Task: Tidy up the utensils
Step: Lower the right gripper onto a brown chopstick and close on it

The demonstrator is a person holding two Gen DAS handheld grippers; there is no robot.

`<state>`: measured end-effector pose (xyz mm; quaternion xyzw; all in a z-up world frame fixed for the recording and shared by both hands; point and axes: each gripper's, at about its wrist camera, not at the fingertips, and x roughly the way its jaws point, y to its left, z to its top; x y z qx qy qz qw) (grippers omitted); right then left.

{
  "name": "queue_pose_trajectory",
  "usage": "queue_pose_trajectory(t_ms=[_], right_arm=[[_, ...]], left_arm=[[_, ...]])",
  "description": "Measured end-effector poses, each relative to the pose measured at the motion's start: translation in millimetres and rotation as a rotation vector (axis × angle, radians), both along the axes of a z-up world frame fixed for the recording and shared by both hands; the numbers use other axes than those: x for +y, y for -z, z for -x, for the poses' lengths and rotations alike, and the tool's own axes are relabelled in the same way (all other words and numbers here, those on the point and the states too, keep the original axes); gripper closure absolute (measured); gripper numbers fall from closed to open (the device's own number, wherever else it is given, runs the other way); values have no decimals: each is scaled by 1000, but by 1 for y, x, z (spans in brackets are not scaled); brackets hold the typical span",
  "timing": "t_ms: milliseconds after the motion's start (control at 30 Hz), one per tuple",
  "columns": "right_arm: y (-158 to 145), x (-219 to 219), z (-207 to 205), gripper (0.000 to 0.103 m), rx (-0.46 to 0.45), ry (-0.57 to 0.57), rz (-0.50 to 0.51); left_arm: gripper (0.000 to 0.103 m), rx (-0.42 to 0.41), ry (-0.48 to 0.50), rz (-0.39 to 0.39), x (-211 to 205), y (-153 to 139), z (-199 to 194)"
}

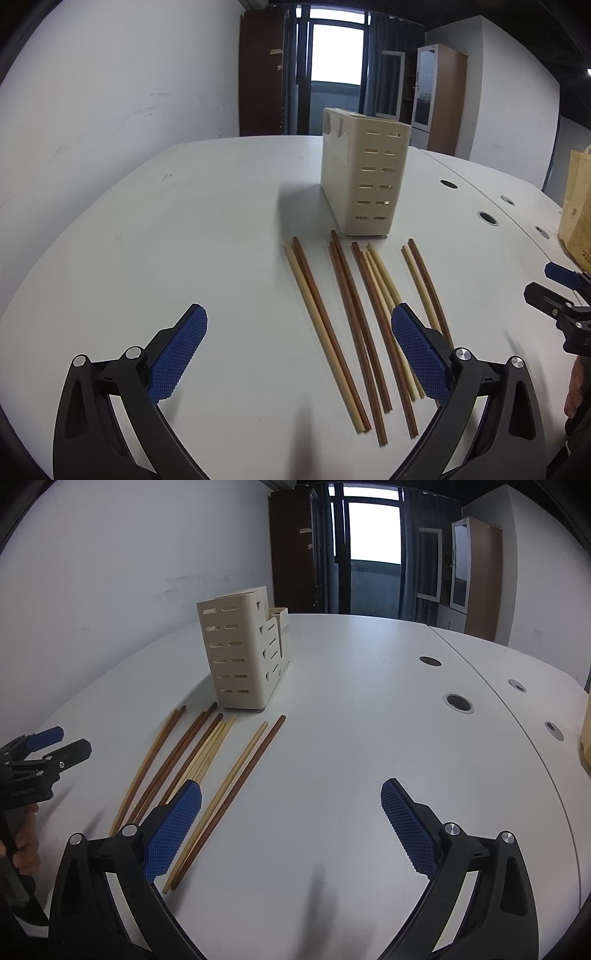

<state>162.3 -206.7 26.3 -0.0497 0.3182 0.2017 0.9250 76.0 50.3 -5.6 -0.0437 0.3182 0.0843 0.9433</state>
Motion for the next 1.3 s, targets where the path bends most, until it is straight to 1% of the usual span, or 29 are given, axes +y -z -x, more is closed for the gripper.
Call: queue_pose_trajectory(t_ms=[233,367,567,700,800,900,1167,1300], right_arm=[[-5,7,-27,4,41,-8,11],[-4,10,-43,4,64,-11,37],[1,18,-68,4,147,-18,20],[3,26,-81,4,194,-28,36],[4,31,-91,4,227,-36,57],[5,36,-102,4,270,-47,66],[15,48,-129,4,382,-40,110],[23,56,-141,4,430,-26,118]], left_arm=[[6,69,-13,55,20,3,-27],[6,86,-28,53,27,4,-40],[6,131,-31,78,36,5,-62],[6,163,-34,69,41,5,-77],[6,191,-34,93,47,6,-87],[6,204,-39,67,48,4,-96],[6,265,-42,103,61,11,-121],[8,300,-38,127,70,16,-132]])
